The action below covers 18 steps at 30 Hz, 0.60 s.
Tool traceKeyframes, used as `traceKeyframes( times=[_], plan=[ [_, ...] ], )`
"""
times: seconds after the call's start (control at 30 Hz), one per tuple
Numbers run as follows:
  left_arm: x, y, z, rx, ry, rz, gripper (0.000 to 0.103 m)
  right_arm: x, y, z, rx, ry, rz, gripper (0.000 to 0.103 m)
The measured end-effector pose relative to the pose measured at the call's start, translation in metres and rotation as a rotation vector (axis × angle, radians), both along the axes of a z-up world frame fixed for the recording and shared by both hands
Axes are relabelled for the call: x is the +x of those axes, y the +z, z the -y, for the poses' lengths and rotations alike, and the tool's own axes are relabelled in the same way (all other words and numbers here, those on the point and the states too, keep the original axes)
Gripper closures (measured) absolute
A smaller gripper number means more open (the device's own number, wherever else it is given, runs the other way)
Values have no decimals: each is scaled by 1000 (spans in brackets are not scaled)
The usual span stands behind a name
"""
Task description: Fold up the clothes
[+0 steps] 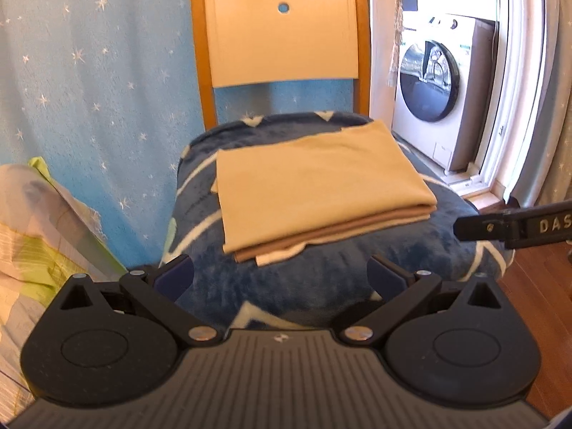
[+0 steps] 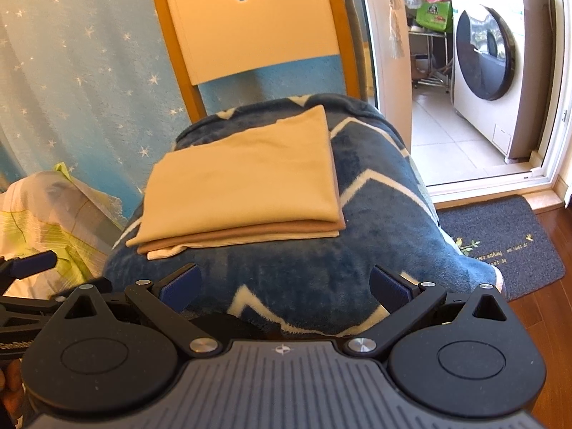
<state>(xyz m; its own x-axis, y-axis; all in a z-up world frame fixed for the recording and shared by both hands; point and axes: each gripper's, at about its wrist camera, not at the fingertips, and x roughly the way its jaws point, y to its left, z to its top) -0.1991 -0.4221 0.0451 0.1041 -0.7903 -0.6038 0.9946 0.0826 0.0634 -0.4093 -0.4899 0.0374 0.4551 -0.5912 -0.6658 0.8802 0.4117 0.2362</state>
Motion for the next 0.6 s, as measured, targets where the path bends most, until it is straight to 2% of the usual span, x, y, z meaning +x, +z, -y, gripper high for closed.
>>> traceKeyframes(
  times=[0.1,0.3,0.6],
  plan=[
    [-3,1,-5,10,8,17,1,-3,5,-5,-10,1,-6,0],
    [-3,1,-11,27,28,-5,1,-10,16,-16,-31,1,-21,0],
    [-1,10,-21,-4,49,-41,1,-18,24,-28,-34,-1,-35,0]
  ],
)
